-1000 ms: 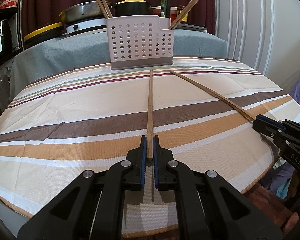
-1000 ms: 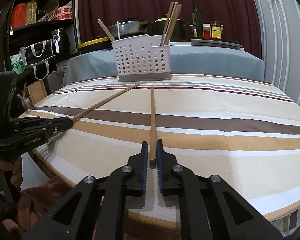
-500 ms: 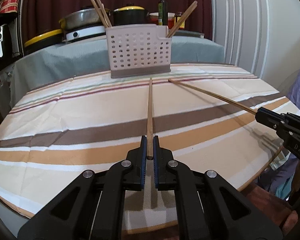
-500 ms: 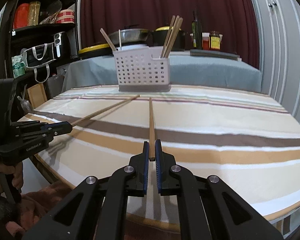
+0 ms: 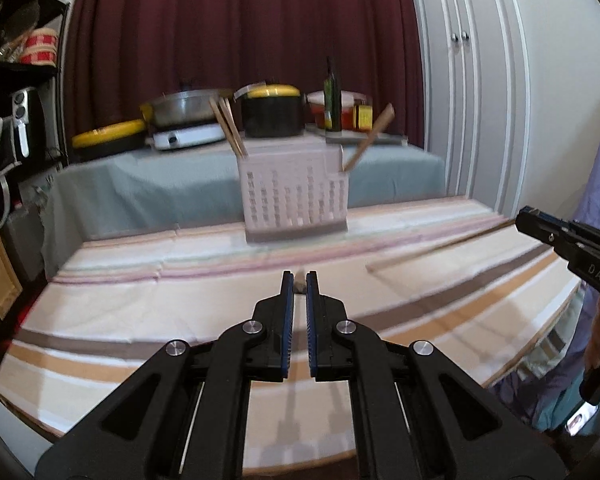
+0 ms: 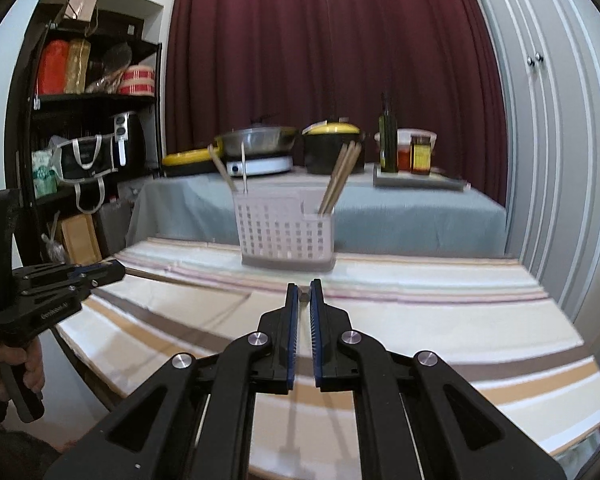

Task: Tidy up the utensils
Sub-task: 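Lift both held chopsticks upright and carry them over the white holder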

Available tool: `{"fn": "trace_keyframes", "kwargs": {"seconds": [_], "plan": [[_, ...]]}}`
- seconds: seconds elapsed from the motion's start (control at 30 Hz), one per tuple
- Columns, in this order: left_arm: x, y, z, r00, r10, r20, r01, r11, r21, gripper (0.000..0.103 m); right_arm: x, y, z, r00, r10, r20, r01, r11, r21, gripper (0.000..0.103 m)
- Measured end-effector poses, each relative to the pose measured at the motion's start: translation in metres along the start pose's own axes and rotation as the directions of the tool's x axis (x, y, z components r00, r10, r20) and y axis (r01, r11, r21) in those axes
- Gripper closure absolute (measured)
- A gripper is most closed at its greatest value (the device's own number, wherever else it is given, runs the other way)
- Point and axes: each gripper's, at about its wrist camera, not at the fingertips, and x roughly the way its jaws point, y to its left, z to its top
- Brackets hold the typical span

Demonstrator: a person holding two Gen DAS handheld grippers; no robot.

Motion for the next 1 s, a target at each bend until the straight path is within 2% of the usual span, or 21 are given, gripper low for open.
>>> {"fn": "trace_keyframes", "kwargs": {"seconds": [0.1,0.33,0.67,1.0], "plan": [[-0.012,0.005,0.021,0.999,0.007,0.044,-0.007,1.000,-0.006,0.096,-0.003,-0.001,0.015,1.000,-0.004,0.019,0.004,1.000,-0.001,0.096],[-0.011,0.013,0.050,0.997,0.024,0.068,-0.023,1.000,-0.014,0.097,0.008,-0.005,0.039,1.000,-0.008,0.004,0.008,1.000,-0.013,0.096],[0.016,0.028,0.073,0.995,0.055,0.089,-0.050,0.997,-0.055,0.096,0.037,-0.001,0.061,1.000,-0.005,0.017,0.005,0.999,-0.038,0.096],[0.033,0.036,0.087,0.994,0.053,0.099,-0.044,0.995,-0.087,0.096,0.057,-0.004,0.072,0.999,-0.002,0.041,0.003,1.000,-0.027,0.096]]}}
